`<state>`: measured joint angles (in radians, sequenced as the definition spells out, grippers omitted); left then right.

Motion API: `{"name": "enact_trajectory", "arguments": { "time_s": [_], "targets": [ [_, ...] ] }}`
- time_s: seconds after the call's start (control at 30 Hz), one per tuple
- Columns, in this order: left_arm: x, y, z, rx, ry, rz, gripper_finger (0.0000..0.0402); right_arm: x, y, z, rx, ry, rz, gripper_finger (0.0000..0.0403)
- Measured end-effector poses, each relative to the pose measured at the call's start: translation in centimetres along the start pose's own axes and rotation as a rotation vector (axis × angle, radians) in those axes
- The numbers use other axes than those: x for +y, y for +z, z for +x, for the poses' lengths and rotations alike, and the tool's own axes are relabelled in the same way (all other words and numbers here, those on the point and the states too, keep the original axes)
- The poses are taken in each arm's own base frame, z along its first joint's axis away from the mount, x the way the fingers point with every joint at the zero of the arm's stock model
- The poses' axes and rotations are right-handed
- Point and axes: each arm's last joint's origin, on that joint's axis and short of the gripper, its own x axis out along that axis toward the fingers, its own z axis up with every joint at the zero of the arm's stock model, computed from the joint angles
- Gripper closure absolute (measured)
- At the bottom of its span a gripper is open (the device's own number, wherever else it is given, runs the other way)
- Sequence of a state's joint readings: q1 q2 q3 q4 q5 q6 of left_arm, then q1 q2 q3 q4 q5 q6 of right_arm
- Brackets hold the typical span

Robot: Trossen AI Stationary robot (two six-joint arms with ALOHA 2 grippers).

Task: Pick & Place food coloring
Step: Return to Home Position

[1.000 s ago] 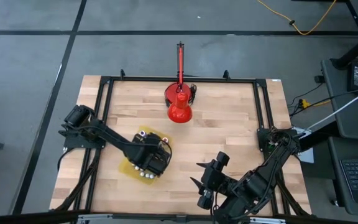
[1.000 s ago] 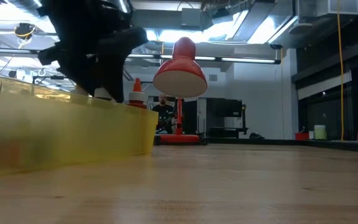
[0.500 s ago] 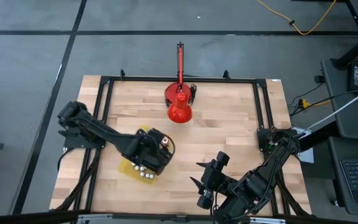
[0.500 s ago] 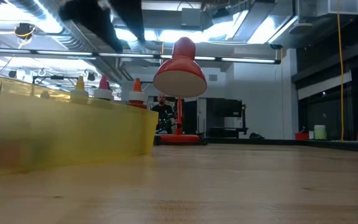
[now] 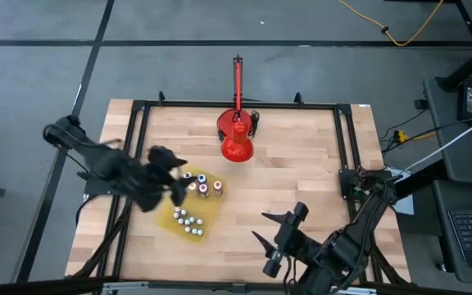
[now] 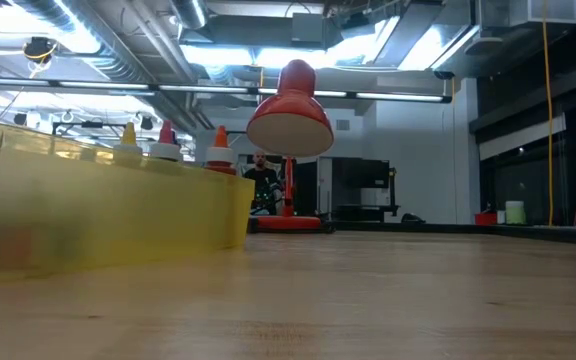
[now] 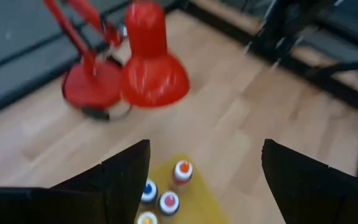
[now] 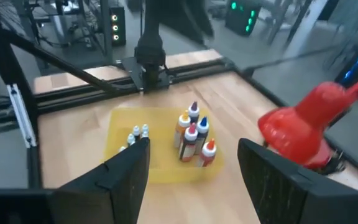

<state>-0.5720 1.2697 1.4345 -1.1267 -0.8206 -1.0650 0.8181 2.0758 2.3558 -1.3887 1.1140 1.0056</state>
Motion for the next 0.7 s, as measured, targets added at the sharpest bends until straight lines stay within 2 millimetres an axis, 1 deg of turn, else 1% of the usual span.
{"name": "enact_trajectory", "arguments": {
  "time_s": [0.07,0.17,0.3,0.43,0.5,0.57,0.7],
  "targets": [
    [0.9,0.4,-1.7,-0.046,-0.039,0.015,0.0107,0.0,0.0,0.0,0.021,0.011,0.042,0.0159],
    [2.2,0.9,-3.8,-0.091,-0.099,0.087,0.0107,0.0,-0.1,0.0,0.033,0.013,0.096,0.0159],
    [3.8,1.4,-5.8,-0.182,-0.122,0.173,0.0107,-0.3,-0.2,0.2,0.077,0.014,0.133,0.0159],
    [4.8,1.8,-6.9,-0.271,-0.101,0.206,0.0107,-0.5,-0.1,1.0,0.143,0.018,0.147,0.0159],
    [5.1,1.9,-7.2,-0.301,-0.088,0.212,0.0107,-0.6,-0.5,1.7,0.155,0.005,0.136,0.0159],
    [5.4,2.0,-7.4,-0.325,-0.075,0.223,0.0107,-0.3,-1.4,2.5,0.176,-0.007,0.123,0.0159],
    [5.4,1.3,-7.8,-0.348,-0.072,0.396,0.0107,0.7,-3.7,3.9,0.212,-0.015,0.148,0.0159]
  ]
}}
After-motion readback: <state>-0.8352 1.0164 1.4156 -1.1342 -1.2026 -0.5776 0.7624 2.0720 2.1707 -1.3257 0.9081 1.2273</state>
